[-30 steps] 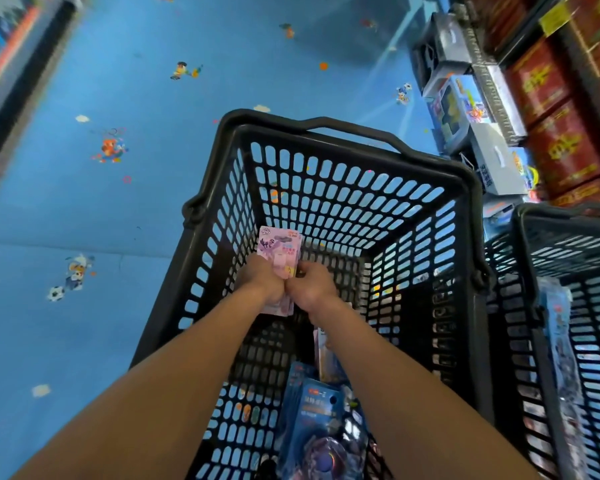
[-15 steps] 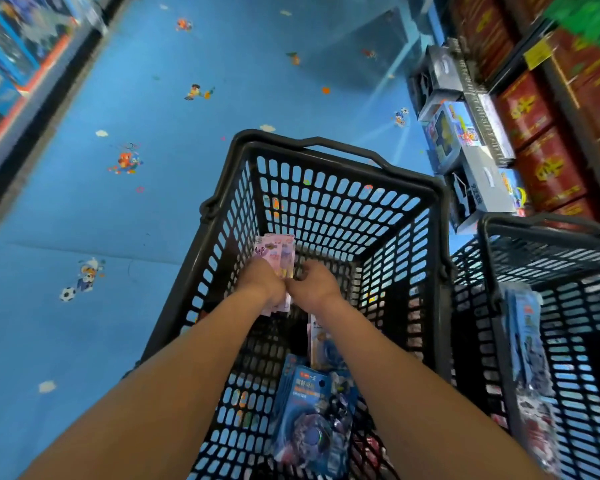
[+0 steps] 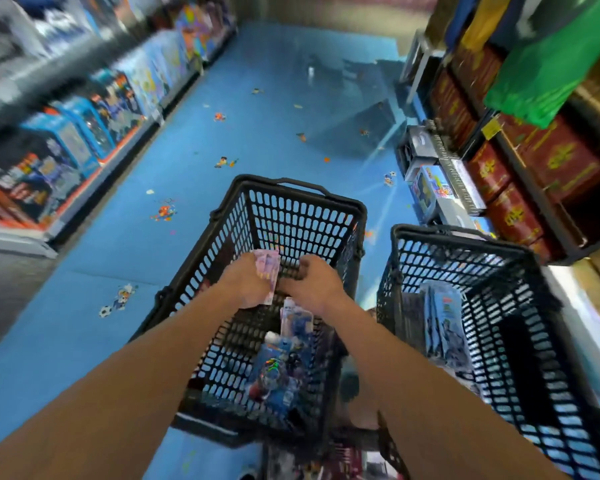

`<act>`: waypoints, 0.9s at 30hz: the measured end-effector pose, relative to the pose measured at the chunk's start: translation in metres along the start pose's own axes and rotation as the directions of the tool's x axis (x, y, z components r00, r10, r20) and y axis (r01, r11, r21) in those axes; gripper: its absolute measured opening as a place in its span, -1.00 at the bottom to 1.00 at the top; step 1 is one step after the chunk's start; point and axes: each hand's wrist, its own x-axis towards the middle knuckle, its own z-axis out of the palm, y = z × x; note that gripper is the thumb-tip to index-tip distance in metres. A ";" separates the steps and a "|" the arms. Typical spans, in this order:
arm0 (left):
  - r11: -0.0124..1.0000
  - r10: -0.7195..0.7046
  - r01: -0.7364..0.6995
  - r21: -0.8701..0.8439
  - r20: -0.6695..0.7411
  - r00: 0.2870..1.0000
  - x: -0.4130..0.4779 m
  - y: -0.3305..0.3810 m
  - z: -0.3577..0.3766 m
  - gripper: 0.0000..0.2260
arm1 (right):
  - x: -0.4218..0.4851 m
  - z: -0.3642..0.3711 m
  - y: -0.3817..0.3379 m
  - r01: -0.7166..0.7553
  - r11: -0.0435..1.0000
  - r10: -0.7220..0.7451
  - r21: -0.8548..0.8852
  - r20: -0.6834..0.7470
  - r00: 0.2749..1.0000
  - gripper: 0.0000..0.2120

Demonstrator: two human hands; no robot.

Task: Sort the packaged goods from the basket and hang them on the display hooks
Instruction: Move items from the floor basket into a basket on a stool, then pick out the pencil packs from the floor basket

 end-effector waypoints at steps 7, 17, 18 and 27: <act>0.978 0.161 -0.160 -0.133 -0.006 0.987 -0.125 0.045 0.020 -0.40 | -0.156 -0.107 -0.005 0.231 0.964 -0.225 -0.133 0.062 0.972 -0.49; 0.981 0.177 -0.193 0.010 0.349 0.920 -0.270 0.125 0.072 -0.89 | -0.297 -0.200 0.075 0.063 0.997 -0.037 -0.053 0.396 0.918 -0.91; 0.987 0.116 -0.152 0.050 0.432 0.894 -0.274 0.124 0.083 -0.85 | -0.306 -0.199 0.085 0.031 0.996 0.010 -0.081 0.463 0.886 -0.93; 0.961 -0.073 -0.119 0.250 0.644 0.762 -0.251 0.033 0.218 -0.81 | -0.311 -0.090 0.217 -0.141 0.925 0.335 -0.352 0.586 0.738 -0.86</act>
